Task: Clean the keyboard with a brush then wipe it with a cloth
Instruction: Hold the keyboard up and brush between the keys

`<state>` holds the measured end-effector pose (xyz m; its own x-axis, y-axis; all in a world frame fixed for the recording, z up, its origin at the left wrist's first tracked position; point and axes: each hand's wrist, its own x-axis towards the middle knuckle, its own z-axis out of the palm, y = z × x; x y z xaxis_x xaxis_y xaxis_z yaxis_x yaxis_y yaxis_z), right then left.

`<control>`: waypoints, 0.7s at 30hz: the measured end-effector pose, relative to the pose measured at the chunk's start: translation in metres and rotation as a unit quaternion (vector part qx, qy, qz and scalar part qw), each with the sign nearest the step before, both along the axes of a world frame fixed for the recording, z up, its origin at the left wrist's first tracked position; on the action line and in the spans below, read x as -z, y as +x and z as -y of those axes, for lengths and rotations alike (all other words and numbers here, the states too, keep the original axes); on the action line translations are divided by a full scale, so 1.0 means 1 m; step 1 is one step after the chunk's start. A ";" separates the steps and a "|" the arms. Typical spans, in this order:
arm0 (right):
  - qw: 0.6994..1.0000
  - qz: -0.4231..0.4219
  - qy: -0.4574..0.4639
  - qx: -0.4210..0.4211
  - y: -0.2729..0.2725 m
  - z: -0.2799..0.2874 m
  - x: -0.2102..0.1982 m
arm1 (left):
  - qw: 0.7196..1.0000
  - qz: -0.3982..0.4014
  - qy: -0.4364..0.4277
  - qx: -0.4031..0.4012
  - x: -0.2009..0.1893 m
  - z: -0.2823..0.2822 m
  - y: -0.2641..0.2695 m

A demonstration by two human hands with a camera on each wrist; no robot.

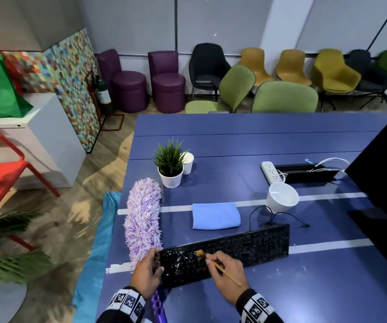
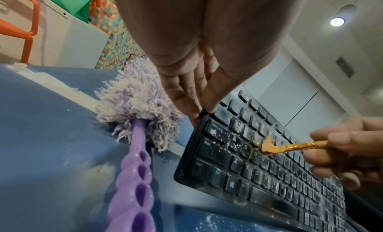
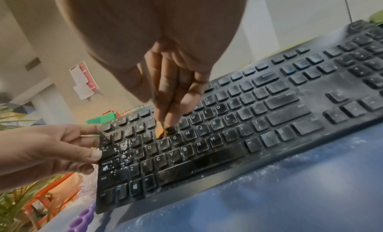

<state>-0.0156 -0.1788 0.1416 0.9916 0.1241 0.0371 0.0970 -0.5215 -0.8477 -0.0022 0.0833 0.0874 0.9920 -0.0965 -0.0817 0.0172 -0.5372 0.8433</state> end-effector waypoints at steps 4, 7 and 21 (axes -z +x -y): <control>0.999 -0.017 -0.028 -0.012 0.001 -0.003 0.005 | 1.000 0.003 -0.003 0.003 -0.001 0.001 0.001; 1.000 -0.017 -0.023 0.007 0.000 -0.005 0.004 | 1.000 0.008 -0.004 0.002 -0.002 0.000 0.001; 0.999 -0.025 0.019 0.028 -0.003 -0.003 0.004 | 1.000 0.006 -0.009 -0.001 -0.003 0.003 -0.001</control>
<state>-0.0190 -0.1759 0.1380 0.9977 0.0672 -0.0091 0.0253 -0.4931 -0.8696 -0.0032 0.0806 0.0903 0.9930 -0.0964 -0.0678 0.0076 -0.5217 0.8531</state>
